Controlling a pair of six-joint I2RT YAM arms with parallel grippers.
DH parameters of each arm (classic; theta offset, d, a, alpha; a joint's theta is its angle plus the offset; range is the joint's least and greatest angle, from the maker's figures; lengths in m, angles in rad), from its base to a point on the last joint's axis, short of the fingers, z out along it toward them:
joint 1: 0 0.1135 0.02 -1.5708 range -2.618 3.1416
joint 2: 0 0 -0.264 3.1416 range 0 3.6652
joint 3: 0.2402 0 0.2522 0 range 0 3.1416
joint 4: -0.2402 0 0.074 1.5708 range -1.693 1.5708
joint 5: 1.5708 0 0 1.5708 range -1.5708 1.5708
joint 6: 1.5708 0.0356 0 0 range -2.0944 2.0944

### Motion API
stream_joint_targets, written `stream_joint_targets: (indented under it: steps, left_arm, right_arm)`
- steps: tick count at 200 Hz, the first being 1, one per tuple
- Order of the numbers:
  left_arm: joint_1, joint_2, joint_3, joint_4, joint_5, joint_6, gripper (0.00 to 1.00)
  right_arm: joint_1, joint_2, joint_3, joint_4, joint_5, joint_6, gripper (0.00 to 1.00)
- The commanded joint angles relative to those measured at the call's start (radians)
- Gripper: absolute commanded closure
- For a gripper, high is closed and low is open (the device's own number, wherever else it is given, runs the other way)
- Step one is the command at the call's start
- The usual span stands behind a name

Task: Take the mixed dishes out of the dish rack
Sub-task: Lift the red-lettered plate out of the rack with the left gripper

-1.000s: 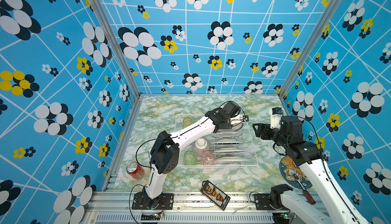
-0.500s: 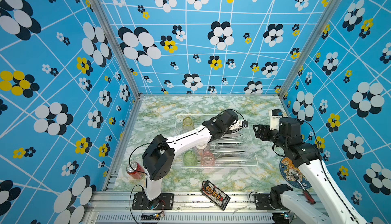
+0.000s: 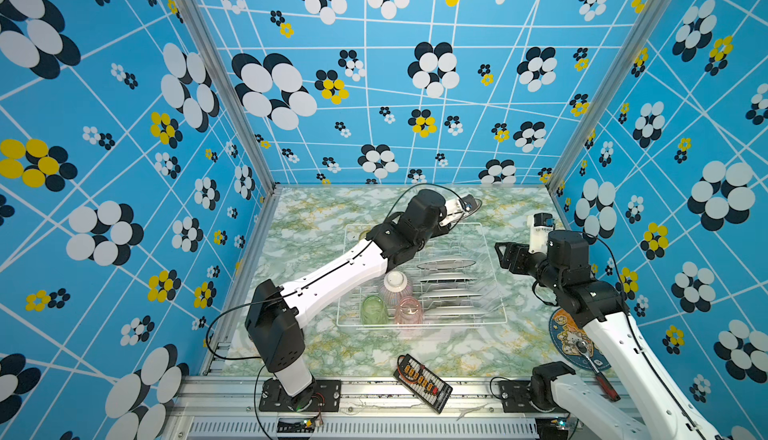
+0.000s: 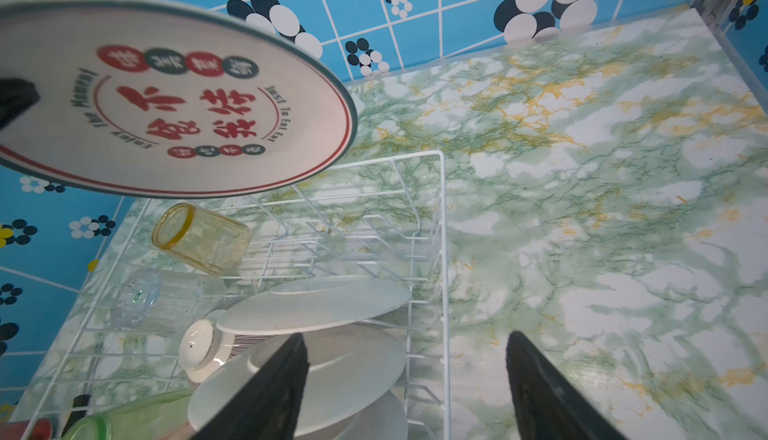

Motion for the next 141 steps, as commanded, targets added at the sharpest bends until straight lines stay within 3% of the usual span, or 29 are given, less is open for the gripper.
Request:
stream_joint_targets:
  steps: [1,37,74,106,141]
  left_arm:
    - [0.08,-0.106,0.062,-0.082,0.157,-0.29,1.0]
    - [0.223,-0.159,0.044,-0.149,0.523,-0.605,1.0]
    - [0.338,-0.149,-0.005,-0.107,0.848,-0.845,1.0]
    - [0.382,-0.13,-0.053,-0.055,0.952,-0.934,1.0]
    - [0.387,-0.096,-0.1,0.038,1.05,-1.02,1.0]
  right_arm:
    - [0.007,0.0,-0.016,0.072,-0.121,0.029,0.24]
    - [0.006,0.024,-0.068,0.283,-0.383,0.126,0.27]
    - [0.006,0.088,-0.114,0.532,-0.545,0.279,0.28]
    - [0.007,0.131,-0.139,0.706,-0.589,0.384,0.3]
    - [0.006,0.171,-0.139,0.809,-0.586,0.446,0.39]
